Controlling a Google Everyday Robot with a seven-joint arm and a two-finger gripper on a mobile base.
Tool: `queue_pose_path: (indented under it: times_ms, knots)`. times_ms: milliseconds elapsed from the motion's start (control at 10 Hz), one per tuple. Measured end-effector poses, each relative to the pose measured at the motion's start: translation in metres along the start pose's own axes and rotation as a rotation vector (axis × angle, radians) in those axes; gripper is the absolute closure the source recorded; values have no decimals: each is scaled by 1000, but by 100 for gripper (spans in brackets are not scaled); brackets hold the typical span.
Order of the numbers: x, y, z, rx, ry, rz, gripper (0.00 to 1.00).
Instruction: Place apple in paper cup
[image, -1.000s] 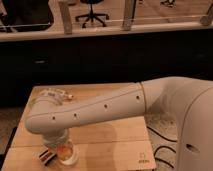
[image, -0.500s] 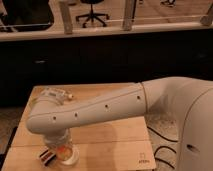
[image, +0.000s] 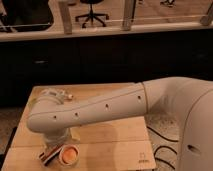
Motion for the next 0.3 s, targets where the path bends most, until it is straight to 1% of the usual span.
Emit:
queue_pose_path:
  times_ms: [300]
  knots:
    - [1,0,-1,-15,4,5,20]
